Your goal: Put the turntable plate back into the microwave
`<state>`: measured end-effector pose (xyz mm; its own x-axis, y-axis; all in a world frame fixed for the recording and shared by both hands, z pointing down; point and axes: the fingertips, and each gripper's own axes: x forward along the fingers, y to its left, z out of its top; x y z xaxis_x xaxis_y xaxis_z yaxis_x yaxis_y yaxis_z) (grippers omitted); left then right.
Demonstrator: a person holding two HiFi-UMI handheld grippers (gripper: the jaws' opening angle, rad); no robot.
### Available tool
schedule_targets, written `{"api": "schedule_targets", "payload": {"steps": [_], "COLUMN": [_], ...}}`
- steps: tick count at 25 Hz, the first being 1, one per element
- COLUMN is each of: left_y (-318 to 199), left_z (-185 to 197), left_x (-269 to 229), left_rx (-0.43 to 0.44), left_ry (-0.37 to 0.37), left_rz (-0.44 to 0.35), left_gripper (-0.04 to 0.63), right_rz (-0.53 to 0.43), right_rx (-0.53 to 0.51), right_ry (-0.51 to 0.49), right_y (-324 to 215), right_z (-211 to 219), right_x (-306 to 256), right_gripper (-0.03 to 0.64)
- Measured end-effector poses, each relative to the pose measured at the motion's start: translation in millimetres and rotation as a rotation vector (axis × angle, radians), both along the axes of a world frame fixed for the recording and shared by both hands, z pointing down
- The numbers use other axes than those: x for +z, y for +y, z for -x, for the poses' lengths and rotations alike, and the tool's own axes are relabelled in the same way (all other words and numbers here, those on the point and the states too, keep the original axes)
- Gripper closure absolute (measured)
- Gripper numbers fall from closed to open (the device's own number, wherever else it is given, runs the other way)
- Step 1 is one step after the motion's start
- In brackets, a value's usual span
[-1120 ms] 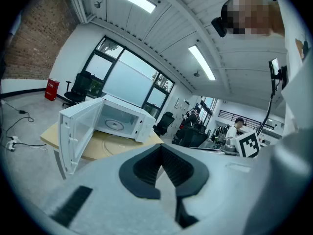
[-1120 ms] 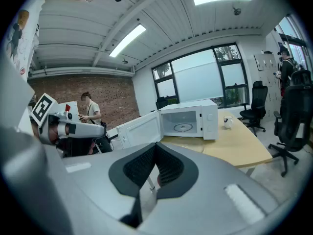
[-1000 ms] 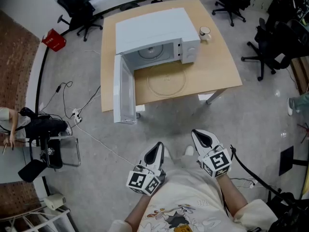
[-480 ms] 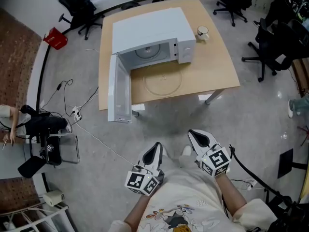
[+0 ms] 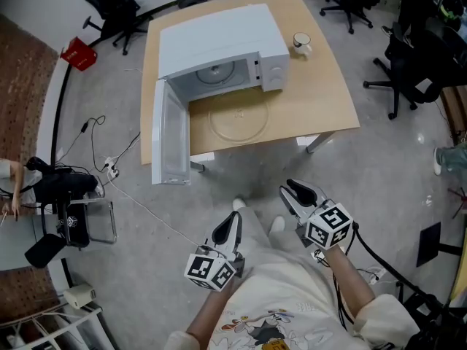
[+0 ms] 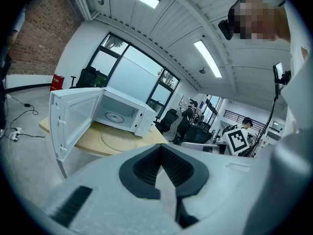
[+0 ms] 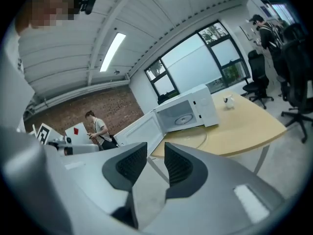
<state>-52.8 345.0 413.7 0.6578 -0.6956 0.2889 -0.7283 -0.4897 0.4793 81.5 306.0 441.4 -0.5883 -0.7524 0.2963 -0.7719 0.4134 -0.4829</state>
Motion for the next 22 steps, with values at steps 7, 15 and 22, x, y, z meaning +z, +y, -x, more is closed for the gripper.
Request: {"api": "schedule_targets", "payload": {"steps": [7, 15, 22], "left_y": [-97.9, -194.4, -245.4], "left_z": [12.4, 9.0, 3.5], "left_x": [6.4, 27.3, 42.3], "left_rx": [0.002, 0.153, 0.193], "left_ry": [-0.023, -0.005, 0.005], "left_rz": [-0.028, 0.057, 0.135], "left_gripper": [0.594, 0.594, 0.594], "right_rz": [0.156, 0.353, 0.501], "right_rx": [0.073, 0.149, 0.168], "right_ry": [-0.154, -0.186, -0.185], "right_y": [-116.1, -230.7, -274.1], "right_z": [-19.2, -22.1, -25.0], "right_x": [52.1, 127.4, 178.7], "right_gripper": [0.406, 0.368, 0.366]}}
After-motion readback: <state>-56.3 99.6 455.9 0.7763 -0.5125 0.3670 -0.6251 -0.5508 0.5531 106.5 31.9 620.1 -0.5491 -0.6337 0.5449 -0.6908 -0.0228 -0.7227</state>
